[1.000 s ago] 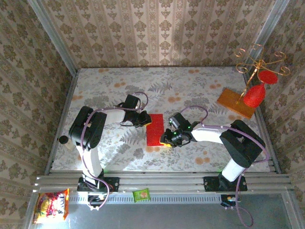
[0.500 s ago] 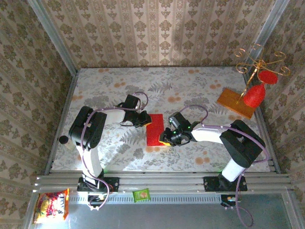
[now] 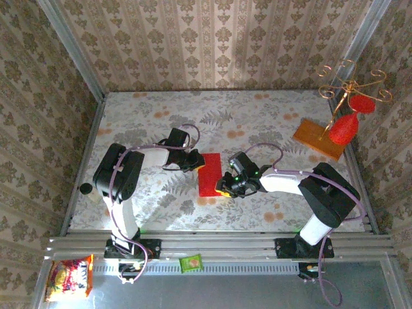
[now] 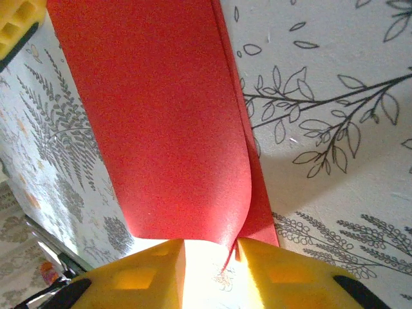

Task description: Fold a paper plane with a square sheet of paper (pick it up from the middle)

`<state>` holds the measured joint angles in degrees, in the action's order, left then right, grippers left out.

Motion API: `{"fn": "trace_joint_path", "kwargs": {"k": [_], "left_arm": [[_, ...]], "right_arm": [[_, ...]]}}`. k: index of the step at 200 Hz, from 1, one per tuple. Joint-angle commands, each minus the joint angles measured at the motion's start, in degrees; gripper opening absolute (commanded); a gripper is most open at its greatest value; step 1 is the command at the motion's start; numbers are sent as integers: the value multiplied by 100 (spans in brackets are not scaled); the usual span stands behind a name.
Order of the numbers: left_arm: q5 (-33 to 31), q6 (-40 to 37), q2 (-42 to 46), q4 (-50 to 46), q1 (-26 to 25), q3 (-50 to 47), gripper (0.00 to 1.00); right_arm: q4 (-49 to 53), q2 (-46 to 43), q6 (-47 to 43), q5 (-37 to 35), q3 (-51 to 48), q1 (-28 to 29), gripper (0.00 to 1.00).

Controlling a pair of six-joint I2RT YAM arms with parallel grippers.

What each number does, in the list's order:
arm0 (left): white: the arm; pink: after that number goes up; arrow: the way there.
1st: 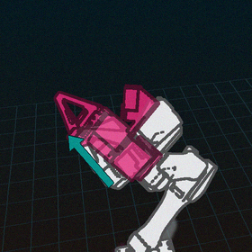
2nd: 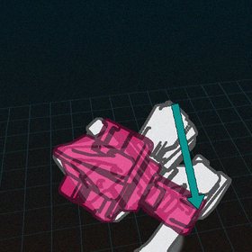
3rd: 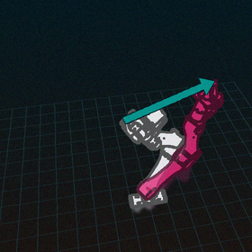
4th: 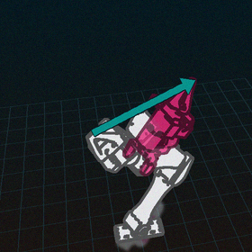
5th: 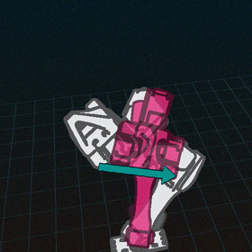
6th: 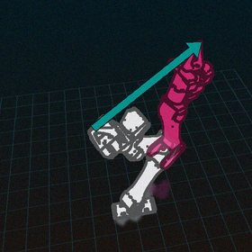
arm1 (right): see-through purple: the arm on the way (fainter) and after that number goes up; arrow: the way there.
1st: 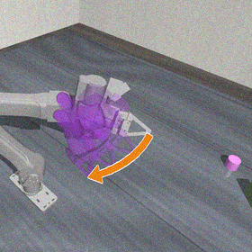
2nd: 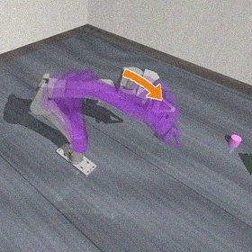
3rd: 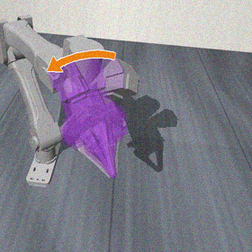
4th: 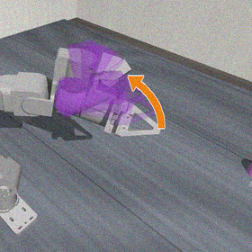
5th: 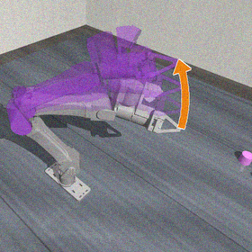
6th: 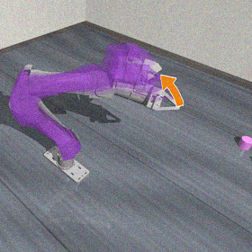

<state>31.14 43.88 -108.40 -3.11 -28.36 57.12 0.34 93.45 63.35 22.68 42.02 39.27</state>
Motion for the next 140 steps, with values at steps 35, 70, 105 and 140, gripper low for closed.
{"fn": "trace_joint_path", "kwargs": {"k": [35,70,105,140], "left_arm": [[-308,45,-253,-270,23,-221,15],[-304,39,-257,-277,27,-211,15],[-283,35,-269,-260,32,-228,15],[-259,20,-227,-271,32,-221,15]], "right_arm": [[48,-6,192,-136,-149,11,27],[221,-71,145,-237,-173,13,28],[54,51,148,-194,-167,11,23],[-171,10,150,-244,-228,-26,21]]}}
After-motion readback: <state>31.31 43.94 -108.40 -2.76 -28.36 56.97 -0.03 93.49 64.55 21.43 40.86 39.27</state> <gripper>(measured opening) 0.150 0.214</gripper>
